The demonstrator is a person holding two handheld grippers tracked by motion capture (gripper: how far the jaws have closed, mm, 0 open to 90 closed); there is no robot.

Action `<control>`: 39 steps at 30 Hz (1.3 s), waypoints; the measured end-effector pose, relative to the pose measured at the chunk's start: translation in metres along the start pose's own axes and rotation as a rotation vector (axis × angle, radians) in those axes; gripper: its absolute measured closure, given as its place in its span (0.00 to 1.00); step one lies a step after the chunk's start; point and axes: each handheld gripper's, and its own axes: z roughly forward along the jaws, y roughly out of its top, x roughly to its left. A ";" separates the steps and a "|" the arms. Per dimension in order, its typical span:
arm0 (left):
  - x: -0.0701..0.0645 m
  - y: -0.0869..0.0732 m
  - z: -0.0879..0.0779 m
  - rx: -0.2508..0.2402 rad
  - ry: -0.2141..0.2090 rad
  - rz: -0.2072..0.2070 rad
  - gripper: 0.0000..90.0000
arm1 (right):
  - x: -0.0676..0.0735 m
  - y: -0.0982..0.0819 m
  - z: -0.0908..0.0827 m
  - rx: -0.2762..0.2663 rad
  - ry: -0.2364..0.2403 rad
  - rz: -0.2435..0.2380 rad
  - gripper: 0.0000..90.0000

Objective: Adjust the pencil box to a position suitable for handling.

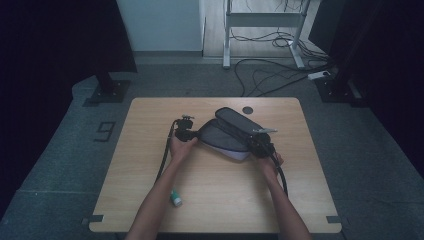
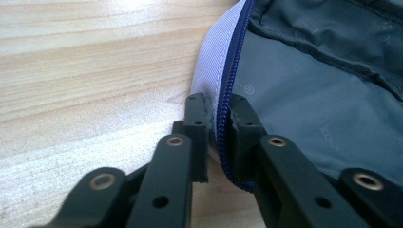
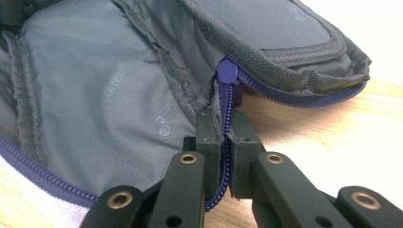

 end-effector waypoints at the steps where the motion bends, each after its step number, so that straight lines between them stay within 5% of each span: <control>1: 0.001 0.000 0.000 0.001 0.000 0.000 0.90 | 0.000 0.000 0.000 -0.002 -0.001 -0.001 0.94; 9: 0.004 0.000 0.005 0.016 -0.008 -0.030 0.78 | 0.003 0.000 0.000 -0.004 -0.021 -0.030 0.94; 25: 0.004 0.003 0.003 0.037 -0.013 -0.018 0.91 | 0.001 0.001 -0.006 -0.034 -0.003 -0.015 0.95; 39: 0.002 0.005 -0.026 -0.018 -0.058 -0.010 0.92 | 0.007 0.006 -0.030 -0.096 0.022 -0.024 0.95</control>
